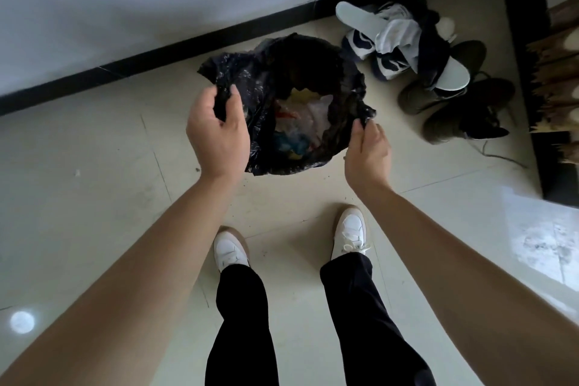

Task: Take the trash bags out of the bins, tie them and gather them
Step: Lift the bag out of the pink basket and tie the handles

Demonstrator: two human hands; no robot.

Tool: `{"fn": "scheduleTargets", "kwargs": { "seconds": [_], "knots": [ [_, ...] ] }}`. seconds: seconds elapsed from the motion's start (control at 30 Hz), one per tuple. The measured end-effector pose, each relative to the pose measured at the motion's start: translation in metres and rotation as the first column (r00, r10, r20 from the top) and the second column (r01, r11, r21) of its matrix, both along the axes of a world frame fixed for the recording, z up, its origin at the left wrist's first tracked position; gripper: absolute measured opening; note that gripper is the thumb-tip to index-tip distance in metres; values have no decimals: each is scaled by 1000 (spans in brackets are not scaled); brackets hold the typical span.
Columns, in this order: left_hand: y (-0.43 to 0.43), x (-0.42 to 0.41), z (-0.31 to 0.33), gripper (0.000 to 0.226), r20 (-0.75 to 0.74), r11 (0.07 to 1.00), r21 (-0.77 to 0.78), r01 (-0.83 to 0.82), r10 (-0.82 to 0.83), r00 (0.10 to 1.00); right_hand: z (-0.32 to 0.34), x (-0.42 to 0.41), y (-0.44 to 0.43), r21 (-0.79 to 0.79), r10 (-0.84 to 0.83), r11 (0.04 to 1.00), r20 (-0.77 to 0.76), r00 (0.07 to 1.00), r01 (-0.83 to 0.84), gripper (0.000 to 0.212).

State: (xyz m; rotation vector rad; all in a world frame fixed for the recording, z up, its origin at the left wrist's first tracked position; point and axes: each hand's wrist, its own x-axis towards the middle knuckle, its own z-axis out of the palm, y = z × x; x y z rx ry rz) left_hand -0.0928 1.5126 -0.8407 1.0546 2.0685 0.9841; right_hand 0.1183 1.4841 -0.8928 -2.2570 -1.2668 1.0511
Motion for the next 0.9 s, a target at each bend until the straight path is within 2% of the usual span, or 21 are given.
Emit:
{"fn": "scheduleTargets", "kwargs": {
  "seconds": [0.07,0.13,0.23,0.33,0.43,0.53,0.57,0.63,0.7,0.73,0.8,0.83,0.9],
  "knots": [
    [-1,11,17,18,77,998,21,54,-55,996,0,5,2,-186,102,976,-57,993,-111,29],
    [0,19,31,20,135,996,23,87,-89,987,3,10,4,-260,65,962,-81,995,-84,27],
    [5,22,47,16,211,999,29,36,-42,977,21,16,7,-92,-105,990,-1,994,104,25],
    [9,18,56,8,229,999,8,-48,45,972,44,21,13,96,-302,948,-24,953,303,20],
    [9,13,60,11,169,997,16,-77,73,983,59,29,12,152,-350,925,-14,937,348,22],
    [9,10,62,28,3,994,68,-91,91,996,75,47,10,271,-379,891,9,925,363,25],
    [8,9,63,32,-33,992,82,-95,98,995,77,55,8,256,-356,907,35,934,336,26],
    [4,9,61,31,-62,995,65,-72,76,995,74,72,4,49,-217,976,119,969,213,29],
    [-3,11,56,32,-106,1000,-24,9,-12,994,67,84,-2,-221,-38,972,199,979,83,36],
    [-8,13,53,35,-132,996,-69,54,-63,989,66,89,-5,-259,0,964,236,972,63,38],
    [-17,15,49,38,-218,986,-115,118,-141,966,71,94,-5,-197,-62,972,311,948,128,37],
    [-20,15,48,38,-258,985,-114,127,-153,954,75,96,-4,-129,-157,970,321,934,208,36],
    [-25,14,46,35,-262,992,-91,84,-105,959,77,100,-1,-46,-336,933,243,910,357,38]
  ]
}}
